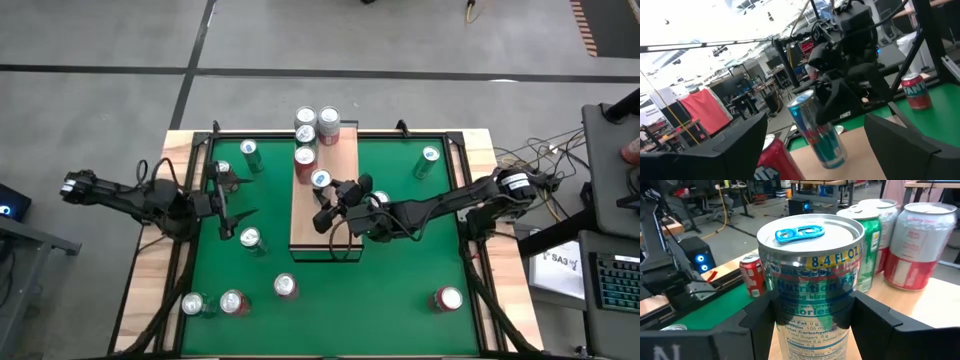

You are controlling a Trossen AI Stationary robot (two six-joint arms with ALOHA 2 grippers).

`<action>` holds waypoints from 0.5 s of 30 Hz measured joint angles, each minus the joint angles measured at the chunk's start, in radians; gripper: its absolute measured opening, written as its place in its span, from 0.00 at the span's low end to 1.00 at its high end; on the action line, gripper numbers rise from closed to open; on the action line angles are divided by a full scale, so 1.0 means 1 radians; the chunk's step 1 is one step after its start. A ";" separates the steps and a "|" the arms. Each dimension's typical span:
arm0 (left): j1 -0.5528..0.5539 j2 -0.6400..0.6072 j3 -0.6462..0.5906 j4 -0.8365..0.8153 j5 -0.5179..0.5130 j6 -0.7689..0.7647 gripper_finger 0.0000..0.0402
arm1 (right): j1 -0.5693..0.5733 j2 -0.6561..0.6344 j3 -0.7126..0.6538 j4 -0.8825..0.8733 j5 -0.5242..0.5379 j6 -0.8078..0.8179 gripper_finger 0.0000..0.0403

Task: Place canned beverage on shelf
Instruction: Put the blue can on the shelf

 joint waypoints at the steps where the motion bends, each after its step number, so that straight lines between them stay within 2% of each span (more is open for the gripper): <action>1: 0.000 -0.003 0.000 0.000 0.000 0.002 0.79 | 0.000 0.003 -0.001 0.002 -0.001 0.000 0.50; 15: 0.000 -0.017 0.000 0.006 -0.008 0.020 0.79 | 0.010 0.018 -0.011 0.033 -0.019 -0.095 0.51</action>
